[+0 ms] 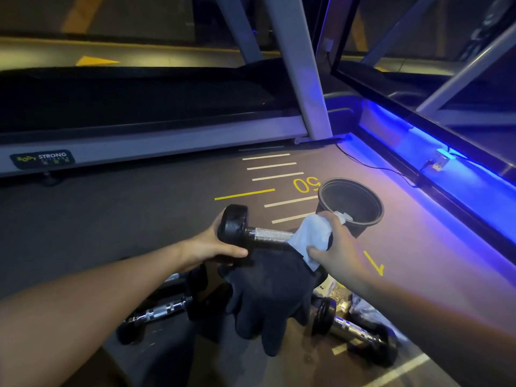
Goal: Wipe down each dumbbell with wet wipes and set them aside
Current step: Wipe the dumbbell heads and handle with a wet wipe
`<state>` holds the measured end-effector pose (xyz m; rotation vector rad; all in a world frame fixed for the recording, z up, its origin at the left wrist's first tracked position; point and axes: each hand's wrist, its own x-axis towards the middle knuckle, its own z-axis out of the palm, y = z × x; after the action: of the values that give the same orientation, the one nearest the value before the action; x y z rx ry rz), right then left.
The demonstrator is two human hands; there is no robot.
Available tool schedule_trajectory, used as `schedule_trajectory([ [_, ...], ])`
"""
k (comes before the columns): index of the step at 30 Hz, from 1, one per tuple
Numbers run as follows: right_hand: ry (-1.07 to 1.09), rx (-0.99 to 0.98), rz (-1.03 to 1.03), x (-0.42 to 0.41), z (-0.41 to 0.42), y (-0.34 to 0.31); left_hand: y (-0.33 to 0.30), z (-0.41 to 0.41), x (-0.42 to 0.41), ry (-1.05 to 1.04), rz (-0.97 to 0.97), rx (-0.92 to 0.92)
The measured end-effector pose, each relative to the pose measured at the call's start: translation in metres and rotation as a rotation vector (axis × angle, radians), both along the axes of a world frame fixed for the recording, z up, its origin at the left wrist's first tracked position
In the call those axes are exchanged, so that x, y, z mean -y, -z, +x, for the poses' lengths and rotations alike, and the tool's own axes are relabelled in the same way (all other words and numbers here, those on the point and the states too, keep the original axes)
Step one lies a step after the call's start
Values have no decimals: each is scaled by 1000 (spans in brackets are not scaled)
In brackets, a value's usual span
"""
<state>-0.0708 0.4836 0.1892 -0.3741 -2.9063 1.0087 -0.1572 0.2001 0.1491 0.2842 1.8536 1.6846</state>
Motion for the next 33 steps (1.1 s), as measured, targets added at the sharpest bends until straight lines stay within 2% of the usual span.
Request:
schedule_trajectory([
  [6,29,-34,-106,-5,0,3,-7,-4,-5,-24,16,-102],
  [11,68,-136,-217,0,3,-4,-42,-5,4,-94,-27,-190],
  [17,43,-284,-357,14,4,-23,-85,12,15,-228,205,-271],
  [19,27,-263,-419,20,5,-18,-95,16,19,-226,226,-312],
  [22,24,-168,-476,30,13,7,-97,20,24,-206,156,-355],
  [28,-26,-37,-372,25,10,12,-93,16,26,-190,97,-350],
  [33,-62,-43,-82,17,1,3,-96,12,23,-169,57,-398],
])
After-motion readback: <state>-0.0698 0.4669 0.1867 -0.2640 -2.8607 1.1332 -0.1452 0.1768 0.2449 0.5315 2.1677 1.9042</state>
